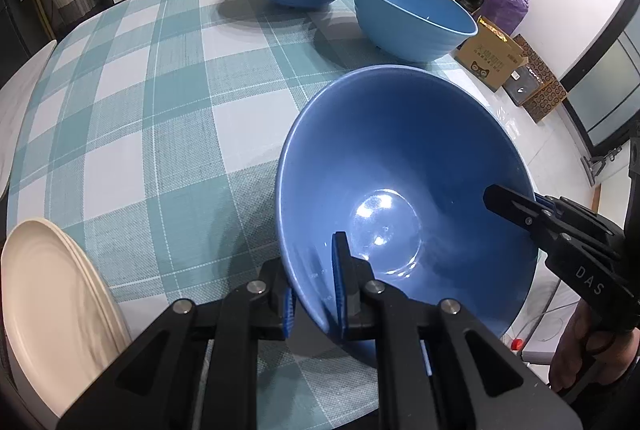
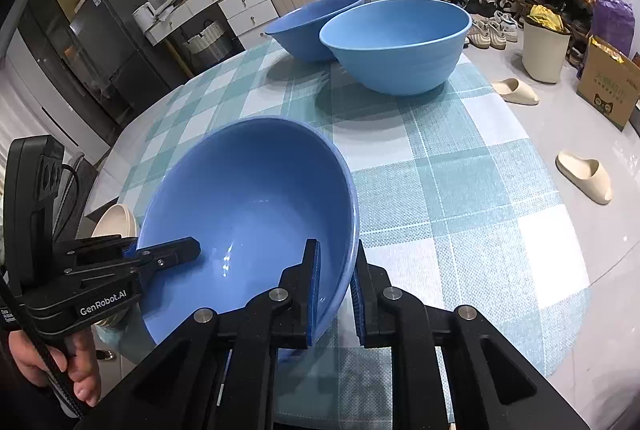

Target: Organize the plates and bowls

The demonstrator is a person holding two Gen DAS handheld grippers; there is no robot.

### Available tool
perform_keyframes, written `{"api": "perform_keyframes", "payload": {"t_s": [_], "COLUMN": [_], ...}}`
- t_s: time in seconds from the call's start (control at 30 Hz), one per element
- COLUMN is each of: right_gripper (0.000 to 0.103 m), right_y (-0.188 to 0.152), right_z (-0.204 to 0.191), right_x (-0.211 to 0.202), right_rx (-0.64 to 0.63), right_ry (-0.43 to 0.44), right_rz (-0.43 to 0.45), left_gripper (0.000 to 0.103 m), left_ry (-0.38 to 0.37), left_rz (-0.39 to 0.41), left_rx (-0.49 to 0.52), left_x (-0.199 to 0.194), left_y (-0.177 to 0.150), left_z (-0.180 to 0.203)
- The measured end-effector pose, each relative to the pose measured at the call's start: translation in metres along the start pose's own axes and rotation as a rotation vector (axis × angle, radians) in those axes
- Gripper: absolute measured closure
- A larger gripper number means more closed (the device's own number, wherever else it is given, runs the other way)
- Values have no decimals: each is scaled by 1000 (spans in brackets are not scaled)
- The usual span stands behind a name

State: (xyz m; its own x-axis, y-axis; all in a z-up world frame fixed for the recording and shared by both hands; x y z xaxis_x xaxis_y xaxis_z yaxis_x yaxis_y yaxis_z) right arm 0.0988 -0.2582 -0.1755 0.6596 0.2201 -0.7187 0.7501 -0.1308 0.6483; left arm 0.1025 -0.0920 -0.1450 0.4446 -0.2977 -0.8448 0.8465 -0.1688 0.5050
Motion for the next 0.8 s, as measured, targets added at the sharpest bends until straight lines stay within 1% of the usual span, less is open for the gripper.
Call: {"api": "perform_keyframes", "payload": {"t_s": [0.13, 0.2, 0.27, 0.3, 0.37, 0.43, 0.47, 0.5, 0.53, 0.6, 0.7, 0.77, 0.8], "right_gripper": [87, 87, 86, 86, 86, 85, 82, 78, 77, 71, 67, 65, 60], "right_y": [1, 1, 1, 2, 3, 3, 4, 4, 5, 7, 10, 13, 15], "right_z": [-2, -2, -1, -1, -2, -2, -3, -3, -3, -1, 3, 4, 4], "right_x": [0, 1, 1, 0, -1, -3, -4, -6, -7, -9, -14, -21, -24], "right_rx": [-6, -19, -13, -11, -14, -19, -22, -27, -31, -30, -10, -1, -1], "right_ry": [8, 4, 8, 10, 6, 7, 7, 7, 6, -4, -3, -1, 0], "right_rz": [8, 7, 10, 13, 22, 30, 34, 35, 41, 56, 73, 96, 108], "left_gripper": [91, 91, 90, 87, 86, 80, 77, 72, 70, 69, 60, 58, 57], "left_ry": [-15, -18, -4, 4, 13, 30, 51, 58, 58, 49, 55, 55, 57], "left_rz": [4, 4, 15, 20, 28, 37, 45, 51, 55, 65, 84, 96, 95], "left_rx": [-36, -37, -32, -27, -31, -23, -21, -25, -32, -48, -74, -96, -112], "left_x": [0, 0, -2, -3, -5, -6, -7, -8, -9, -12, -18, -23, -25], "left_y": [0, 0, 1, 1, 1, 2, 3, 3, 3, 4, 5, 6, 6], "left_z": [-5, -5, -5, -5, -8, -10, -13, -15, -17, -21, -27, -32, -34]}}
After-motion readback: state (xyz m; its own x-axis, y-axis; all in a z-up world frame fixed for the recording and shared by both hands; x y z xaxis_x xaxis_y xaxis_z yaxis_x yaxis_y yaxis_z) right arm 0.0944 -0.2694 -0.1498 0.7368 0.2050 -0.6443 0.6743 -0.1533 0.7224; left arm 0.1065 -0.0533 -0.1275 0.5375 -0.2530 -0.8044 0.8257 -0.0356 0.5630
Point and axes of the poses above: each gripper's, at about its wrist camera, not at the fingertips, and x roughly the way its jaws point, z to its right, y to its top, the point moved 4 cm from there along x, roughly the way its jaws point, and after that the axes turned 7 degrees about z, right-handed, at the moved point
